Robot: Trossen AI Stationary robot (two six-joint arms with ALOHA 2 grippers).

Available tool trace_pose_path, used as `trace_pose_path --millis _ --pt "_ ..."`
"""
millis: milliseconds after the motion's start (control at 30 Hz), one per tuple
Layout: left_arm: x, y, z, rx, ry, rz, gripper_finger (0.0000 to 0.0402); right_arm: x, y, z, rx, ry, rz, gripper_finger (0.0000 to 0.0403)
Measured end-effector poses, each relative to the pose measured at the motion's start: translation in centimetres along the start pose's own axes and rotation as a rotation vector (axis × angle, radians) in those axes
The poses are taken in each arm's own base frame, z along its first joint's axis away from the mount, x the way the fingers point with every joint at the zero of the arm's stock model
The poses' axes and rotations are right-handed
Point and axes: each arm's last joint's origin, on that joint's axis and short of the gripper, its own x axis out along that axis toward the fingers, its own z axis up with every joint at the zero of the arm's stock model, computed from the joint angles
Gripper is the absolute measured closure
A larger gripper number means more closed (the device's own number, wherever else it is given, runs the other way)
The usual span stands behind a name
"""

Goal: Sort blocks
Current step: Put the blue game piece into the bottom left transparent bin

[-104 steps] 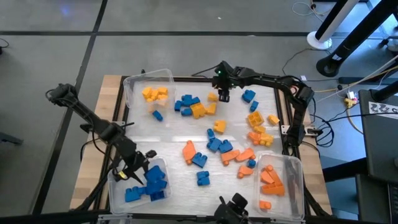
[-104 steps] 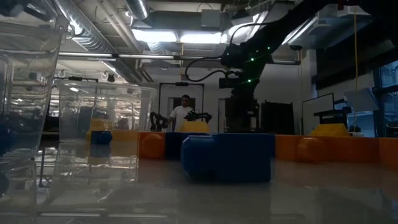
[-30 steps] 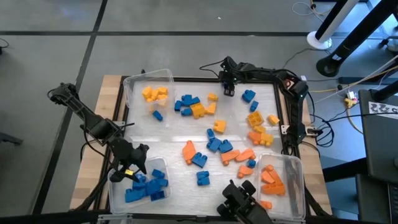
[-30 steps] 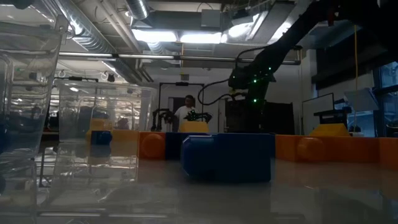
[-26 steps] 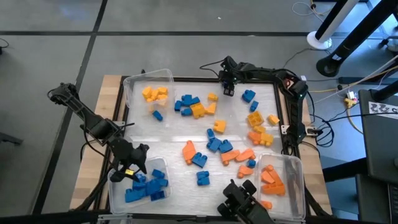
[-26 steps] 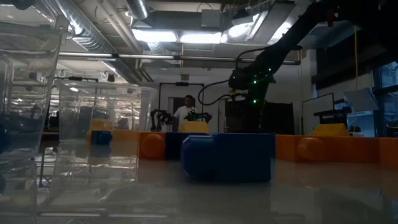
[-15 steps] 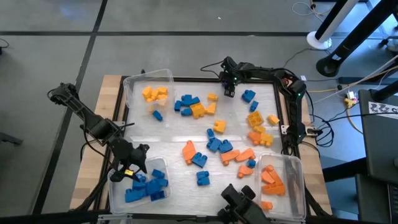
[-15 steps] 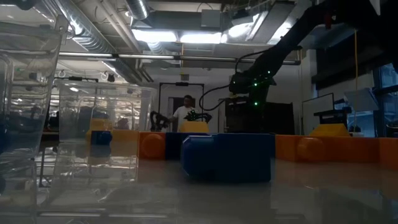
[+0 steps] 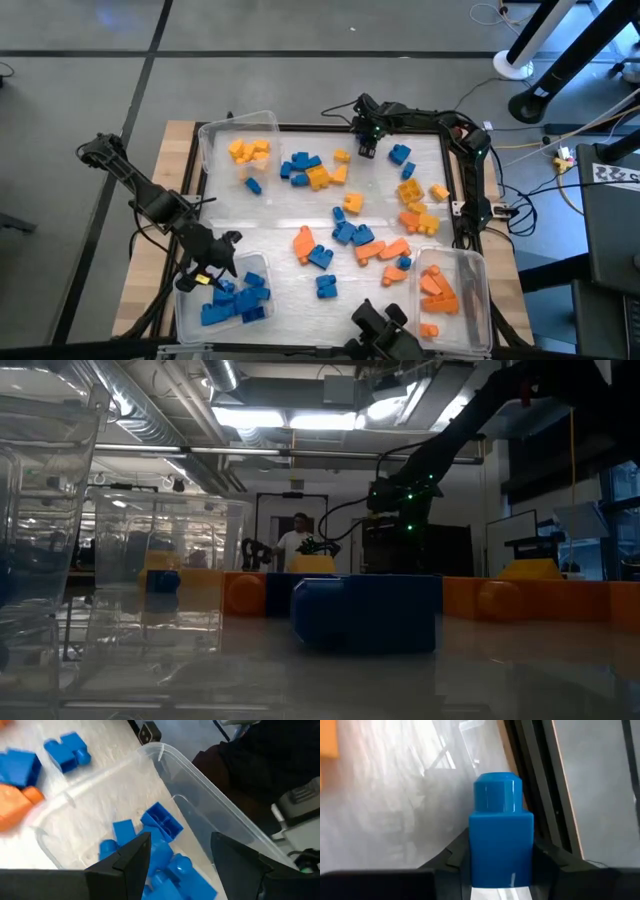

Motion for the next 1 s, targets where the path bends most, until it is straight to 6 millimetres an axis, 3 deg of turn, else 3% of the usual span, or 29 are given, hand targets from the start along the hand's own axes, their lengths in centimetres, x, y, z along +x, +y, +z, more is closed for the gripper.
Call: trace_pose_path --millis 133,400,700,1000 --pt "-0.3 0.2 0.1 0.053 -0.032 0.077 0.0206 -1.1 0.4 0.5 -0.008 -0.041 0.015 0.0272" --pt "-1.2 0.8 0.3 0.165 -0.115 0.325 0.0206 -5.5 4.5 3.1 -0.120 -0.234 0.143 0.0272" --pt "-2.1 2.0 0.6 0.182 -0.217 0.823 0.0206 -8.3 13.3 6.7 -0.335 -0.444 0.178 0.0270" --pt "-0.9 2.5 0.0 0.102 -0.227 0.852 0.0206 -11.4 21.8 9.3 -0.491 -0.767 0.208 0.0269"
